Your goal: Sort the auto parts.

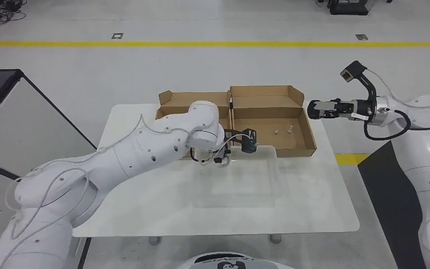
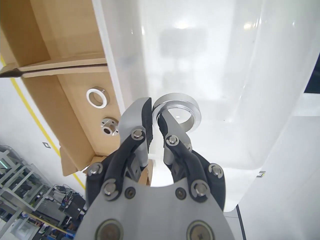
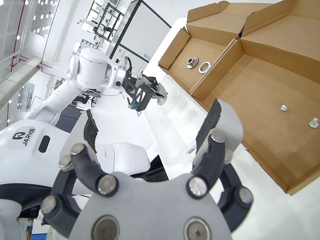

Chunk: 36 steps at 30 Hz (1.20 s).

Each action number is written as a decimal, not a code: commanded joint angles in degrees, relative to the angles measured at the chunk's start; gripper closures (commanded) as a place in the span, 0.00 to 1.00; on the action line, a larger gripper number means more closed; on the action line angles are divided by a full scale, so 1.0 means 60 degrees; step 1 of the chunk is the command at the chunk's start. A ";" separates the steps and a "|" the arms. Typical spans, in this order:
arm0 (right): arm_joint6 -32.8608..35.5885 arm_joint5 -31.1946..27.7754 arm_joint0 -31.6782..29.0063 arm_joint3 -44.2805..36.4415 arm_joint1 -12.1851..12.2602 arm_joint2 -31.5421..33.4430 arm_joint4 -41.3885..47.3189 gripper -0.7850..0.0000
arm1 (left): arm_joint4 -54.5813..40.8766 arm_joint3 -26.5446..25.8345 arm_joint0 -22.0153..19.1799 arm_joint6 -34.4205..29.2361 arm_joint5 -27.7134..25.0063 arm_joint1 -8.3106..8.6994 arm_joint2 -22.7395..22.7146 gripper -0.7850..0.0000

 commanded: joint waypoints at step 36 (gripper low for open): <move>0.0000 0.0000 0.0000 0.0000 0.0000 0.0000 0.0000 0.00 | -0.0787 -0.2067 0.3201 0.2872 -0.1625 0.2792 -0.5103 1.00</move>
